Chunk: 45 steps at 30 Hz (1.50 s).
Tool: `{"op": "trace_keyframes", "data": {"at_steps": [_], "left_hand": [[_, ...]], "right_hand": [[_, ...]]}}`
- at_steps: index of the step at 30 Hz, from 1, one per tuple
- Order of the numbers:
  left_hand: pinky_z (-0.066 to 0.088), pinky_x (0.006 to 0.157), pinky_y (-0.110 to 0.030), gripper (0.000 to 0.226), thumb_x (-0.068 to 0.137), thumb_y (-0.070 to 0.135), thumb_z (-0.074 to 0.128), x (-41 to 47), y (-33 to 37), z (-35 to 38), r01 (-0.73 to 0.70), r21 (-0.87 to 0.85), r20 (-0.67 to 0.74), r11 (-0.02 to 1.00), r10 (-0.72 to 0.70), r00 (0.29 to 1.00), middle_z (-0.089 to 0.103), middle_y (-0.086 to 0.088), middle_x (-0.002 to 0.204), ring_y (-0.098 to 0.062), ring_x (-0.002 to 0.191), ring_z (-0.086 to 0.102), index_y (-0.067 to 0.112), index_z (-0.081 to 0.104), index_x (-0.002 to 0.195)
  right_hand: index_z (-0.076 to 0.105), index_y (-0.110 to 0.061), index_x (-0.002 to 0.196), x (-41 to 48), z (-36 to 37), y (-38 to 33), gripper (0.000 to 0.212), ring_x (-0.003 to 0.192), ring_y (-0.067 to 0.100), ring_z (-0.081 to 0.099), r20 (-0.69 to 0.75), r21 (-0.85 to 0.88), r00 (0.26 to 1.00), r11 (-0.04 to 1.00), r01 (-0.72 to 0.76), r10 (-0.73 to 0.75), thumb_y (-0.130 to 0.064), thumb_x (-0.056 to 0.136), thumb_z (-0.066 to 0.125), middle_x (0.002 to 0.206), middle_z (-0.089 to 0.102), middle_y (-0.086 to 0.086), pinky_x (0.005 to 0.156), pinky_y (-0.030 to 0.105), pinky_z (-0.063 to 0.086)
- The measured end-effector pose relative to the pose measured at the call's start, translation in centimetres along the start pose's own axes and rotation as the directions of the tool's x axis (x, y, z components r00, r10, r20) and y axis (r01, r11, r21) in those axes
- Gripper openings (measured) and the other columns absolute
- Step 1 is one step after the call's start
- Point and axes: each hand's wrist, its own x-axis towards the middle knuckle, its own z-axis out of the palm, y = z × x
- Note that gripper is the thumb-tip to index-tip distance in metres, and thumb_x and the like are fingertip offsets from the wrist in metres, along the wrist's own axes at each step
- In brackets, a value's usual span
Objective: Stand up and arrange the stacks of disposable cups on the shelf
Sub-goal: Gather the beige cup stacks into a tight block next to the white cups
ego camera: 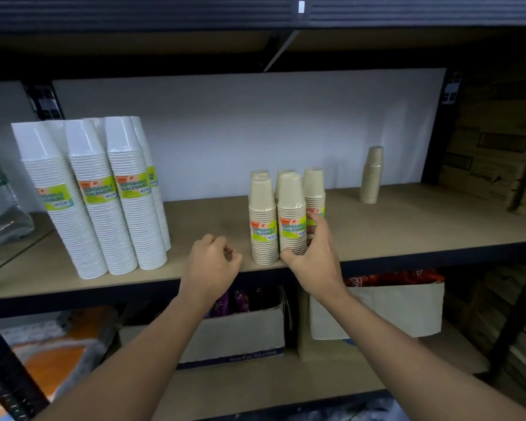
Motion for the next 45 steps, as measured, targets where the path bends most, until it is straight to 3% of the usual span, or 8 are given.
{"op": "trace_keyframes", "data": {"at_steps": [5, 17, 21, 26, 30, 35, 39, 45], "left_hand": [[0.048, 0.074, -0.037, 0.015, 0.084, 0.027, 0.059, 0.3, -0.2, 1.0, 0.007, 0.014, 0.032, 1.0, -0.007, 0.999, 0.055, -0.001, 0.084, -0.023, 0.086, 0.05, 0.013, 0.063, 0.079], [0.048, 0.071, -0.036, 0.017, 0.087, 0.029, 0.058, 0.1, -0.4, 1.4, -0.014, 0.04, 0.015, 0.999, 0.013, 1.0, 0.055, 0.0, 0.087, -0.021, 0.087, 0.048, 0.015, 0.063, 0.08], [0.048, 0.072, -0.037, 0.016, 0.086, 0.028, 0.059, 0.0, -0.5, 1.4, -0.03, 0.034, 0.013, 0.999, 0.029, 0.999, 0.055, 0.0, 0.086, -0.022, 0.087, 0.049, 0.014, 0.062, 0.08], [0.046, 0.071, -0.034, 0.014, 0.085, 0.028, 0.06, -1.4, 0.4, 1.1, -0.095, -0.009, -0.036, 0.995, 0.095, 0.995, 0.052, 0.005, 0.081, -0.018, 0.083, 0.047, 0.016, 0.058, 0.077], [0.041, 0.068, -0.025, 0.013, 0.085, 0.026, 0.061, -3.3, 3.3, 0.6, -0.22, -0.08, -0.099, 0.972, 0.212, 0.972, 0.049, 0.009, 0.079, -0.012, 0.08, 0.046, 0.018, 0.055, 0.076], [0.043, 0.076, -0.024, 0.014, 0.084, 0.032, 0.058, -3.4, 10.0, 1.6, -0.362, -0.198, -0.014, 0.911, 0.367, 0.93, 0.056, 0.008, 0.085, -0.011, 0.087, 0.051, 0.018, 0.061, 0.082], [0.045, 0.083, -0.032, 0.021, 0.085, 0.036, 0.055, -1.3, 15.7, 4.1, -0.339, -0.249, 0.098, 0.907, 0.372, 0.923, 0.06, 0.003, 0.092, -0.016, 0.094, 0.053, 0.017, 0.063, 0.086], [0.049, 0.081, -0.037, 0.021, 0.084, 0.034, 0.058, 2.8, 21.4, 8.9, -0.252, -0.248, 0.241, 0.935, 0.312, 0.919, 0.062, -0.004, 0.093, -0.023, 0.091, 0.059, 0.014, 0.065, 0.087]], "right_hand": [[0.039, -0.027, 0.14, 0.1, 0.1, 0.8, 0.076, 0.113, 0.008, 0.053, -0.008, -0.037, 1.0, 0.999, 0.004, -0.004, -0.023, 0.074, 0.078, 0.125, 0.05, -0.008, 0.092, 0.033, 0.049], [0.041, -0.024, 0.138, 0.2, 0.5, 1.0, 0.072, 0.108, 0.005, 0.053, 0.0, -0.001, 1.0, 1.0, 0.003, -0.003, -0.017, 0.076, 0.077, 0.122, 0.052, -0.01, 0.084, 0.022, 0.042], [0.043, -0.022, 0.138, 0.4, 0.7, 1.2, 0.072, 0.11, 0.007, 0.055, -0.004, -0.002, 1.0, 1.0, -0.001, 0.001, -0.019, 0.075, 0.077, 0.123, 0.055, -0.007, 0.086, 0.024, 0.046], [0.045, -0.021, 0.137, 0.5, 0.1, 1.5, 0.073, 0.11, 0.007, 0.055, 0.001, 0.0, 1.0, 1.0, -0.002, 0.002, -0.025, 0.072, 0.078, 0.123, 0.053, -0.008, 0.09, 0.028, 0.048], [0.05, -0.024, 0.129, 0.7, -1.8, 1.9, 0.056, 0.106, 0.009, 0.055, -0.052, -0.025, 0.998, 0.999, -0.045, 0.044, -0.029, 0.078, 0.073, 0.121, 0.053, -0.008, 0.09, 0.033, 0.051], [0.058, -0.025, 0.108, 1.9, -6.4, 3.0, 0.03, 0.099, 0.011, 0.058, -0.134, -0.09, 0.989, 0.993, -0.07, 0.058, -0.022, 0.081, 0.07, 0.112, 0.056, -0.006, 0.09, 0.036, 0.051], [0.059, -0.025, 0.105, 3.7, -11.2, 4.3, 0.024, 0.097, 0.012, 0.061, -0.162, -0.148, 0.983, 0.983, -0.11, 0.086, -0.024, 0.083, 0.069, 0.111, 0.059, -0.005, 0.086, 0.032, 0.051], [0.061, -0.025, 0.11, 7.5, -16.6, 7.0, 0.024, 0.097, 0.009, 0.06, -0.18, -0.193, 0.973, 0.965, -0.176, 0.141, -0.029, 0.087, 0.068, 0.111, 0.062, -0.005, 0.087, 0.032, 0.051]]}}
